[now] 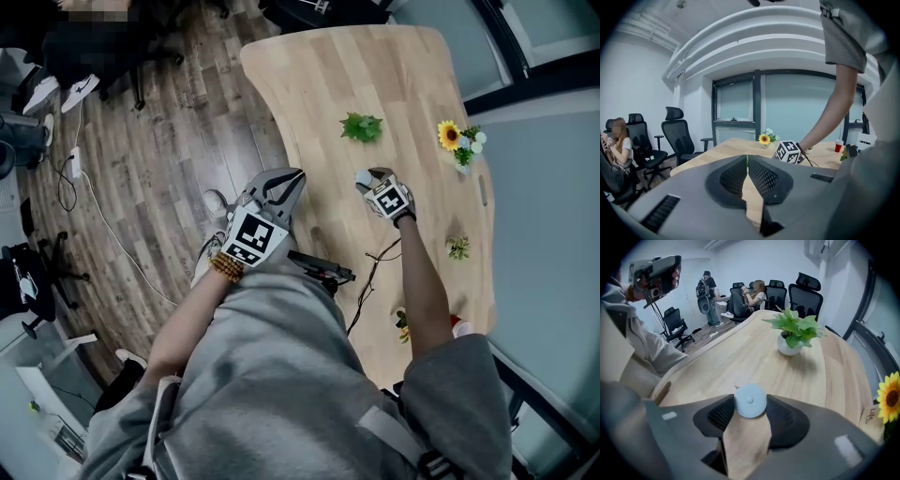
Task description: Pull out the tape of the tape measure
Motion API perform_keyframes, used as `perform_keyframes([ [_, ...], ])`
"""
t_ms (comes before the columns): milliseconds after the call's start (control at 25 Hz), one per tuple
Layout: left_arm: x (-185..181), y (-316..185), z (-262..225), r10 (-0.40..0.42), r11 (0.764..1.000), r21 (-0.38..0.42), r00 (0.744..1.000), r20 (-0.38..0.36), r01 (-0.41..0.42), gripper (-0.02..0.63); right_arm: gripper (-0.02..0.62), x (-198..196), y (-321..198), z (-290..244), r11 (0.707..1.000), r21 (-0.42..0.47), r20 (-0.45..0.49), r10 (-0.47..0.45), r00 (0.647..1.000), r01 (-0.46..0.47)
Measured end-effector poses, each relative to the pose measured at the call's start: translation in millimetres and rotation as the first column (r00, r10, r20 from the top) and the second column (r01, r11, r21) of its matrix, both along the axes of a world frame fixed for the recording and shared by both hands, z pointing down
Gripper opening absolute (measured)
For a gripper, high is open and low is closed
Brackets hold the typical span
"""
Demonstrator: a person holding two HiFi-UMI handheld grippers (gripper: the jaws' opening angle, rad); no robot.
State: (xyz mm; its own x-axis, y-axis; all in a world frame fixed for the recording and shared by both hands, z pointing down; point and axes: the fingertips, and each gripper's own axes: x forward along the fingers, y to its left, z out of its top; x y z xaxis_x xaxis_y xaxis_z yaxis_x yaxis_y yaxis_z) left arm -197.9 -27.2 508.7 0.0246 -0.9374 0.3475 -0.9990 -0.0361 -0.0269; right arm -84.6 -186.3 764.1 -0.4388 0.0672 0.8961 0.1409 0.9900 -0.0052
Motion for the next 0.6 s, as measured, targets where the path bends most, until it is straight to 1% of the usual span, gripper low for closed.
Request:
perform_keyframes([
  [160,5,-8,0,0.030,1.000,0.003,1.000,-0.003,-0.030,0.018,0.225,4,-1,-1,0.991,-0.007,0.009,0.134,0.991,-0.134],
  [280,11,-14,1,0.067,0.998,0.002,0.998,0.005,-0.067,0.018,0.225,10,-2,-12,0.973,0.003,0.017,0.233,0.972,-0.233],
  [360,17,-18,2,0.096,0.995,0.003,0.995,0.017,-0.096,0.018,0.225,12,-1,-26,0.958,-0.007,0.056,0.287,0.956,-0.287],
  [480,26,-28,2,0.145,0.989,0.003,0.988,0.042,-0.146,0.018,0.225,14,-1,-58,0.927,-0.041,0.137,0.374,0.917,-0.372],
  [600,38,-40,3,0.217,0.976,0.000,0.973,0.083,-0.217,0.018,0.225,22,1,-98,0.888,-0.068,0.207,0.459,0.864,-0.456],
])
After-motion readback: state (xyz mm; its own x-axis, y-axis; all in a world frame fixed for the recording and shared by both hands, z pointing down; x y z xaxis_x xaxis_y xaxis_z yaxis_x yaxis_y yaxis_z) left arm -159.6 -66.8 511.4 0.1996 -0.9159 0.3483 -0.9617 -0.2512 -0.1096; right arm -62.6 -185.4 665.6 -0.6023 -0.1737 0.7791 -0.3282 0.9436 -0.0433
